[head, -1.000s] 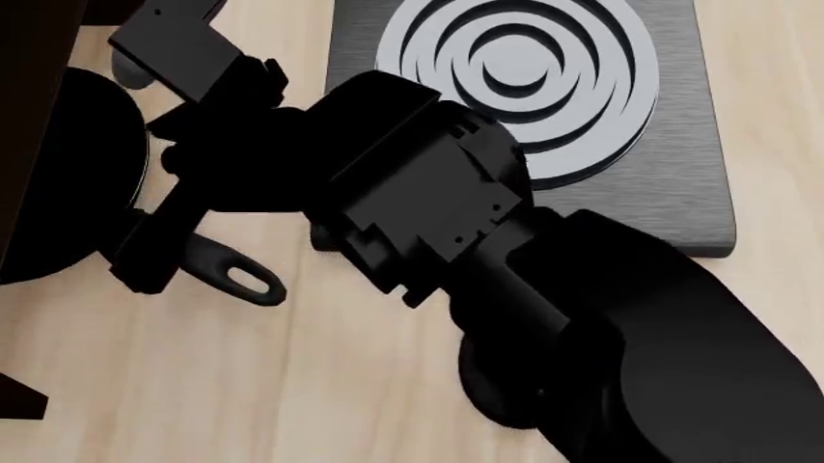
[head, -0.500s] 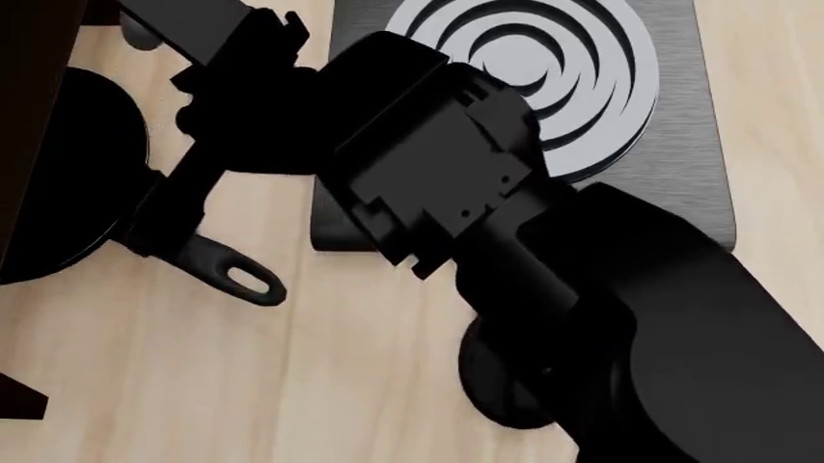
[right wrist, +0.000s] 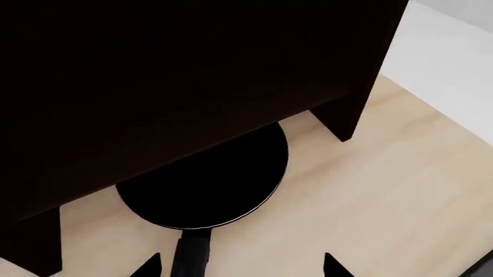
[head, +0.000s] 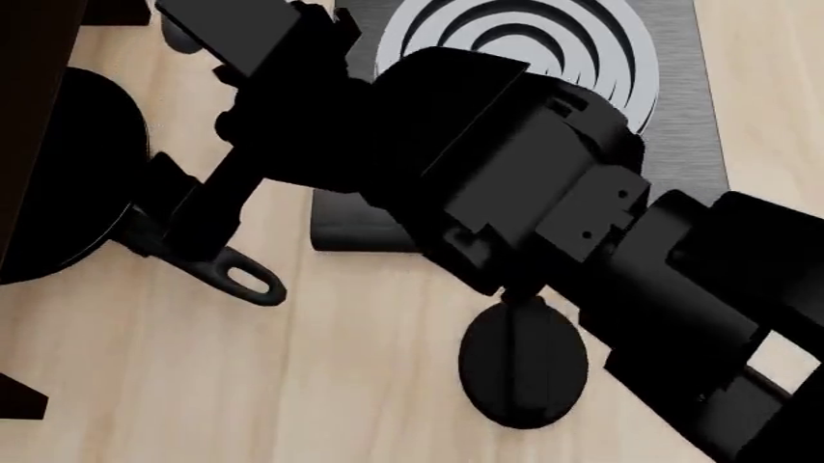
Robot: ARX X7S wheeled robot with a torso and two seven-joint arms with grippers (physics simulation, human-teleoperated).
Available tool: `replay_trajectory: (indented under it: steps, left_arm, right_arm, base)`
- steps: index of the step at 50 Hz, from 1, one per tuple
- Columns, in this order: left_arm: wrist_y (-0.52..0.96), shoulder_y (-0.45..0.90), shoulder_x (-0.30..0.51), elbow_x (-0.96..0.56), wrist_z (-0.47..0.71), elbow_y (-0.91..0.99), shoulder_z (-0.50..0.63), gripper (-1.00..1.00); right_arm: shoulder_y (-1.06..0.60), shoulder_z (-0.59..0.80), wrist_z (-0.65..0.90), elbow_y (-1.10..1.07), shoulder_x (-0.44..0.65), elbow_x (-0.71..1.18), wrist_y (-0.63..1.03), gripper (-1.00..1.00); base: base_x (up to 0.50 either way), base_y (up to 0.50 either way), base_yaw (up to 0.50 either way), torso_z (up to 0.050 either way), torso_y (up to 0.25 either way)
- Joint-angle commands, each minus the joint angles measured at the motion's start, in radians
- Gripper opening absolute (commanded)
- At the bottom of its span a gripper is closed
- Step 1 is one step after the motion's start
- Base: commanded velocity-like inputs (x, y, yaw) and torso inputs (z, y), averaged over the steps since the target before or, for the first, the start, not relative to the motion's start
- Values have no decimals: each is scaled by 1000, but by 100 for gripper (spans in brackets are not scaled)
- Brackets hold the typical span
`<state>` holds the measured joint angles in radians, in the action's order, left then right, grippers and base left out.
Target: Put the frying pan under the cabinet shelf.
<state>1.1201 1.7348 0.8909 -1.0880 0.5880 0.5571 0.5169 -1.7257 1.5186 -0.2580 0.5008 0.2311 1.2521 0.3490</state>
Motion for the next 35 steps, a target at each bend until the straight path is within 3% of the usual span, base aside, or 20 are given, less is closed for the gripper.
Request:
replay_trajectory:
  steps: [1, 35]
  left_arm:
    - [-22, -17, -22, 10, -2, -9, 9, 100]
    - [-76, -74, -48, 21, -1, -22, 13, 100]
  right_arm:
    - [-14, -20, 114, -196, 115, 34, 35, 100]
    - [-101, -73, 347, -512, 357, 124, 141, 100]
  base:
    - [0, 0, 0, 0, 0]
    - [0, 0, 0, 0, 0]
